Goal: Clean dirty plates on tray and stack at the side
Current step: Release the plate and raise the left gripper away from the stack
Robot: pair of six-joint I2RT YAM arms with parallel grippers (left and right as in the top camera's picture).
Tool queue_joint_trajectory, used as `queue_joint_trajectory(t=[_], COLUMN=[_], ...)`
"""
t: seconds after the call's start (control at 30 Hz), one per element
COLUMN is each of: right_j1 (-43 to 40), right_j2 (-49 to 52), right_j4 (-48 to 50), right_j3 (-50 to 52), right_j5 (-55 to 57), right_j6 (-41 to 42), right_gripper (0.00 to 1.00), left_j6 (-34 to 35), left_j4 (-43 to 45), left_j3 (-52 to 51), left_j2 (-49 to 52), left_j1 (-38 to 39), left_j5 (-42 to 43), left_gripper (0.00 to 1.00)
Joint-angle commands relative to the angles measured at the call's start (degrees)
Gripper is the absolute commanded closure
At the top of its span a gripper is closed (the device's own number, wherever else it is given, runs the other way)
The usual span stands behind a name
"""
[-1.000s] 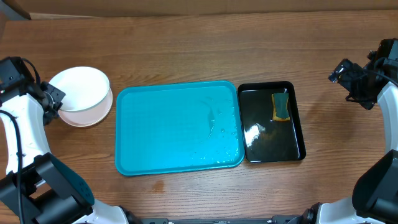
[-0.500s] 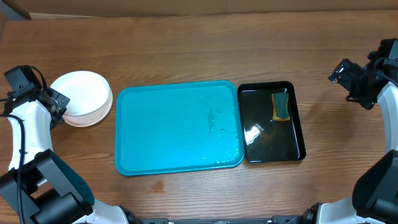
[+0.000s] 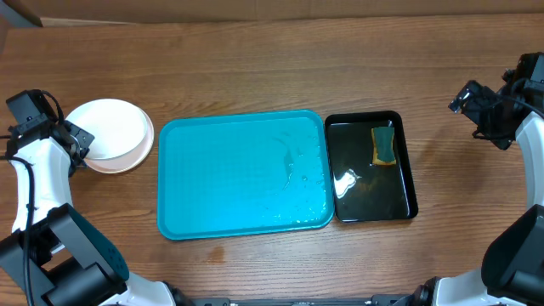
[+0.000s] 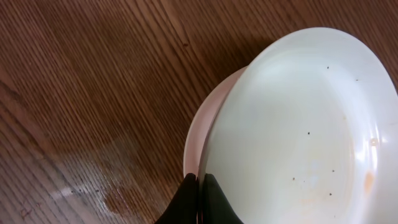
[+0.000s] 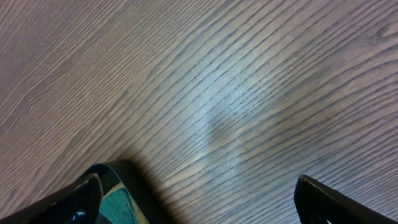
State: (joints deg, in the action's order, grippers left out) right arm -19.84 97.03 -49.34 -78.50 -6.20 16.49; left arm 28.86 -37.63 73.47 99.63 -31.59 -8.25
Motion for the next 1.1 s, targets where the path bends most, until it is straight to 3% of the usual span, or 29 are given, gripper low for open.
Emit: queue_joint_trajectory(t=[0.0,0.03,0.17,0.37,0.5,0.63,0.77,0.97,1.07], right_j1=[-0.2,-0.2,-0.2,-0.2,-0.2,-0.2,-0.2,-0.2,-0.2], right_j2=[-0.6,-0.6,-0.6,-0.6,-0.6,-0.6,-0.6,-0.6,-0.6], right_j4=[0.2,0.2,0.2,0.2,0.2,0.2,0.2,0.2,0.2], right_j3=[-0.7,-0.7,-0.7,-0.7,-0.7,-0.7,-0.7,-0.7,-0.7], right_j5=[-0.3,-0.3,-0.3,-0.3,-0.3,-0.3,-0.3,-0.3,-0.3], right_j6=[0.2,0.3,0.2,0.2,0.2,0.2,0.2,0.2,0.2], right_gripper=[0.00,0.00,0.00,0.00,0.00,0.00,0.00,0.00,0.00], left_j6=[0.7,0.8,0.8,0.7,0.7,0.3,-3.7,-17.2,-21.3], left_j4=[0.3,0.2,0.4,0.8,0.9,0.9,0.9,3.9,4.5], left_j3=[-0.3,-0.3,-0.3,-0.3,-0.3,-0.3,-0.3,-0.3,-0.3], left_j2=[0.2,0.2,0.3,0.3,0.4,0.4,0.4,0.4,0.4], left_j1=[0.1,0.1,0.1,0.1,0.1,0.1,0.2,4.0,7.3], left_j5=[-1.1,-1.1,-0.7,3.3,8.5,13.5,20.7,38.9,41.2], left_gripper=[0.86,0.76,0.52,0.34,0.15,0.07,0.06,0.00,0.00])
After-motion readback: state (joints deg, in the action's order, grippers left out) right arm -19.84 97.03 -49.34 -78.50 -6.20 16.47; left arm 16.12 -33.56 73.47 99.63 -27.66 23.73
